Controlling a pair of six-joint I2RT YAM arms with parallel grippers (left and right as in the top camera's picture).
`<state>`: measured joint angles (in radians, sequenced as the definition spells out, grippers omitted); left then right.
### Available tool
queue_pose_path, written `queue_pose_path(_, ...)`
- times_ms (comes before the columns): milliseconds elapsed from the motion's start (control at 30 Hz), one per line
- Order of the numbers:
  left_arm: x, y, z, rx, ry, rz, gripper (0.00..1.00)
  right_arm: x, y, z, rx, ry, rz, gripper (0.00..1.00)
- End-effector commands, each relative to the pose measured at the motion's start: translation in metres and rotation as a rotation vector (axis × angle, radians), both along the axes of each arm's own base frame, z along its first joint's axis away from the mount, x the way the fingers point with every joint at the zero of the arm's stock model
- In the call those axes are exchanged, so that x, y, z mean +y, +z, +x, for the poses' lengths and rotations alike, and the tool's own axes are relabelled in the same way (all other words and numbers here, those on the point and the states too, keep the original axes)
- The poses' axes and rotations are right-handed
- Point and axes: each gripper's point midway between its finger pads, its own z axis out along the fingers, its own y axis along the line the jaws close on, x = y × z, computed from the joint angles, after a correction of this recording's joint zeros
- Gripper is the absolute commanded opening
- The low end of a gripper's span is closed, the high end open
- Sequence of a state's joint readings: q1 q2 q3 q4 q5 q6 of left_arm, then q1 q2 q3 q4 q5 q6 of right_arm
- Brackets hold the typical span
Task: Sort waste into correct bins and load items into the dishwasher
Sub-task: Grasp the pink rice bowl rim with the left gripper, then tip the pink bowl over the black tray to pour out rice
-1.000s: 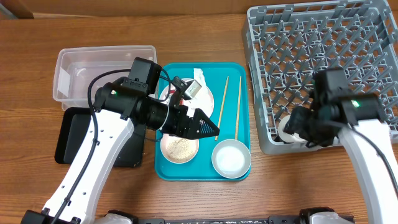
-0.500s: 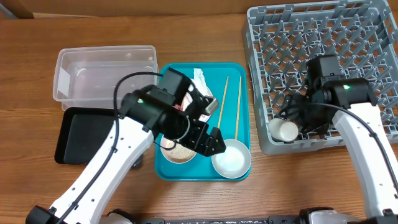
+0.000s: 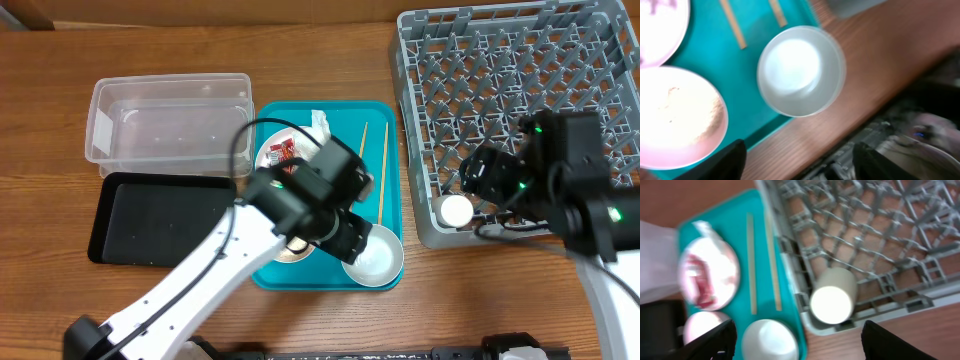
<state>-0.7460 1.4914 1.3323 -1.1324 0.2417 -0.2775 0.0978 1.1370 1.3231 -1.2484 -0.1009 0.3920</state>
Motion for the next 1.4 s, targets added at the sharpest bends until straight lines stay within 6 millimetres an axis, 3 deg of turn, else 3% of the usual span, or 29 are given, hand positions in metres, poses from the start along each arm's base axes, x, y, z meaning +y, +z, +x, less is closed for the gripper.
queue_pose_path(0, 0.024, -0.025, 0.024, -0.106, 0.192, 0.256, 0.65, 0.007, 0.033, -0.013, -0.114, 0.027, 0.056, 0.83)
queue_pose_path(100, 0.033, -0.045, 0.028, -0.073, 0.307, 0.347, 0.62, 0.006, 0.041, -0.023, -0.143, 0.027, 0.058, 0.84)
queue_pose_path(233, 0.041, -0.069, 0.037, -0.047, 0.410, 0.423, 0.50, 0.005, 0.044, -0.034, -0.147, 0.027, 0.059, 0.85)
queue_pose_path(367, 0.035, -0.089, 0.038, 0.001, 0.416, 0.436, 0.45, 0.005, 0.040, -0.037, -0.125, 0.027, 0.057, 0.86)
queue_pose_path(600, 0.045, -0.127, 0.034, 0.065, 0.465, 0.561, 0.37, 0.005, 0.036, -0.037, -0.106, 0.027, 0.056, 0.86)
queue_pose_path(700, 0.043, -0.136, 0.028, 0.111, 0.458, 0.569, 0.04, 0.005, 0.036, -0.037, -0.106, 0.027, 0.055, 0.86)
queue_pose_path(767, 0.042, -0.136, 0.027, 0.118, 0.456, 0.566, 0.04, 0.005, 0.036, -0.037, -0.106, 0.026, 0.055, 0.86)
queue_pose_path(900, 0.049, -0.121, 0.027, 0.117, 0.479, 0.551, 0.04, 0.005, 0.036, -0.036, -0.107, 0.026, 0.055, 0.86)
queue_pose_path(1033, 0.066, -0.086, 0.034, 0.129, 0.546, 0.462, 0.04, 0.005, 0.036, -0.036, -0.107, 0.027, 0.055, 0.86)
queue_pose_path(1133, 0.075, -0.052, 0.044, 0.126, 0.547, 0.305, 0.04, 0.005, 0.036, -0.036, -0.107, 0.026, 0.055, 0.86)
queue_pose_path(1167, 0.083, -0.030, 0.053, 0.115, 0.549, 0.186, 0.04, 0.005, 0.036, -0.036, -0.107, 0.026, 0.055, 0.86)
queue_pose_path(1300, 0.108, 0.006, 0.070, 0.148, 0.505, -0.109, 0.04, 0.005, 0.036, -0.036, -0.107, 0.026, 0.055, 0.86)
queue_pose_path(1367, 0.121, 0.013, 0.075, 0.181, 0.486, -0.225, 0.04, 0.005, 0.036, -0.036, -0.107, 0.026, 0.055, 0.86)
